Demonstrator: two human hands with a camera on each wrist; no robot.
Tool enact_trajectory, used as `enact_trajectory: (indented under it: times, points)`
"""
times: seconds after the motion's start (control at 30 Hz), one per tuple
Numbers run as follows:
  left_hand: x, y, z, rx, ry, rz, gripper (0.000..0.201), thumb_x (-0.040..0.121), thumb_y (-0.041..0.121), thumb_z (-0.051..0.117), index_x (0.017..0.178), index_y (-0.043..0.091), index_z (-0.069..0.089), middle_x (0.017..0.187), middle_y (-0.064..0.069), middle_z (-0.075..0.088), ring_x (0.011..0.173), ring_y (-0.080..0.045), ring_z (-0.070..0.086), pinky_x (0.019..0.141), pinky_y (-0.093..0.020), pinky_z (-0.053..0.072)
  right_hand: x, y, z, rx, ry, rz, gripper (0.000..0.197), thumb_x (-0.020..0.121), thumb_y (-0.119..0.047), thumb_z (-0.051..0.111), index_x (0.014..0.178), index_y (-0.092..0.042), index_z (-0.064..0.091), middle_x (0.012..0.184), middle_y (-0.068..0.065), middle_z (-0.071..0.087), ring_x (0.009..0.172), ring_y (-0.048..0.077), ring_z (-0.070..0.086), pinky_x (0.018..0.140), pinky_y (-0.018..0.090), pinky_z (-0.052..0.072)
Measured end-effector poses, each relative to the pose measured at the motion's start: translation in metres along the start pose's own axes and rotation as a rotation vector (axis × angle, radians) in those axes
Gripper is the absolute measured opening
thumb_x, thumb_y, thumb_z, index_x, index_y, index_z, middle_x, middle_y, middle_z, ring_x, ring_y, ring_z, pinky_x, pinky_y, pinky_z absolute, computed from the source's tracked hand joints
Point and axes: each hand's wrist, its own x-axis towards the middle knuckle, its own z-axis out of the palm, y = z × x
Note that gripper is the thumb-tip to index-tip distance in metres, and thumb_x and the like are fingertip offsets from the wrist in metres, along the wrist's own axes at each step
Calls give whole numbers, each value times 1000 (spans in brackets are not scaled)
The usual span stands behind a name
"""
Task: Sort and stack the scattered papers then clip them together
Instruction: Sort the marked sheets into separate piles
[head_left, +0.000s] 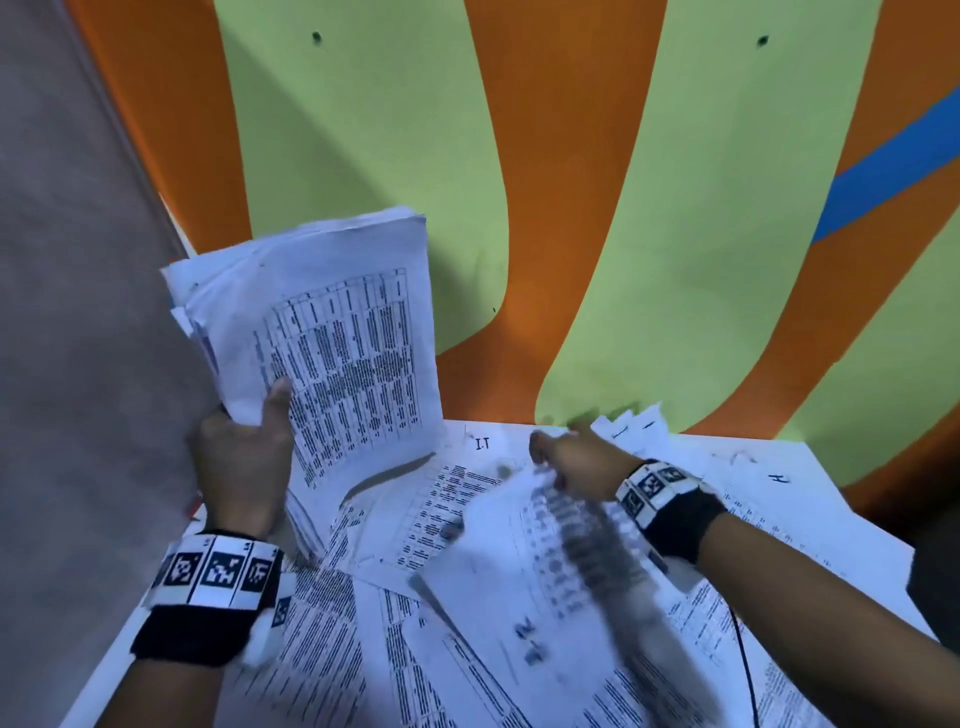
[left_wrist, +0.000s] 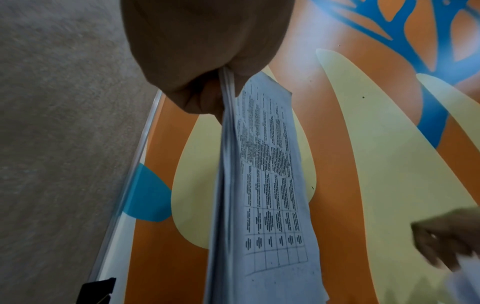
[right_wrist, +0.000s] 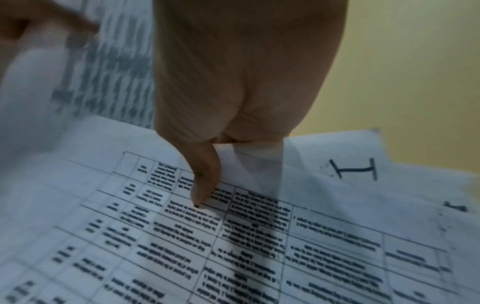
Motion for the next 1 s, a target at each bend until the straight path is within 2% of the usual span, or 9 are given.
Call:
enact_trajectory:
  times: [0.07,0.17,0.37,0.5,0.53,0.63,0.8,0.87,1.0]
  points:
    - [3,4,-3,-3,61,12,38,89,28,65,70,-4,58,71,-14,60,68,-20,55,61,-35,43,8,2,-27,101,99,53,57,80,-3,62,130,-24,43,103,4,66,89,27,61,84,37,51]
    - [6,6,-5,9,117,7,48,90,28,64,98,-19,59,84,-13,58,81,-17,53,67,-32,39,24,-4,-50,234,90,100,36,83,-8,66,118,-15,59,105,3,67,94,25,62,82,38,51]
    - [12,-1,-21,48,133,-39,45,91,30,62,77,-14,61,77,-31,65,69,-21,58,52,-21,34,56,-32,-1,220,-47,176,36,87,-15,60,122,-5,58,132,16,55,109,31,59,82,33,46]
    - [13,-6,-26,42,153,-64,43,91,31,62,66,-3,52,53,-11,49,56,-13,45,56,-25,31,71,-37,37,113,-134,207,58,73,-42,73,118,-10,57,121,16,50,109,35,53,91,44,49]
    - [13,-9,-28,39,161,-57,45,90,31,63,66,-5,53,53,-17,51,54,-12,42,58,-26,32,73,-38,43,76,-137,199,65,69,-47,75,121,-14,56,120,14,52,109,35,52,92,47,49]
    - [16,-16,-29,55,172,-39,50,89,33,64,76,-15,57,77,-39,63,51,-10,38,57,-26,33,71,-46,45,69,-101,238,60,70,-37,78,119,-14,51,117,12,53,108,34,54,92,46,47]
    - [20,-25,-30,53,153,-26,39,89,32,65,71,-2,57,81,-33,69,56,-27,62,56,-28,41,62,-56,42,32,18,231,30,83,-18,60,111,-9,57,120,14,52,110,34,54,87,43,47]
    - [20,-27,-32,44,156,-20,36,89,31,65,70,2,57,79,-30,69,59,-18,56,61,-26,39,55,-55,34,181,95,211,14,84,-10,56,97,-16,58,110,13,63,98,33,63,76,37,49]
    - [22,-28,-36,52,159,-16,39,89,31,65,72,-4,61,72,-20,66,62,-15,56,62,-27,39,36,-47,-17,411,279,139,49,77,2,60,124,-16,57,80,0,62,75,22,59,63,30,43]
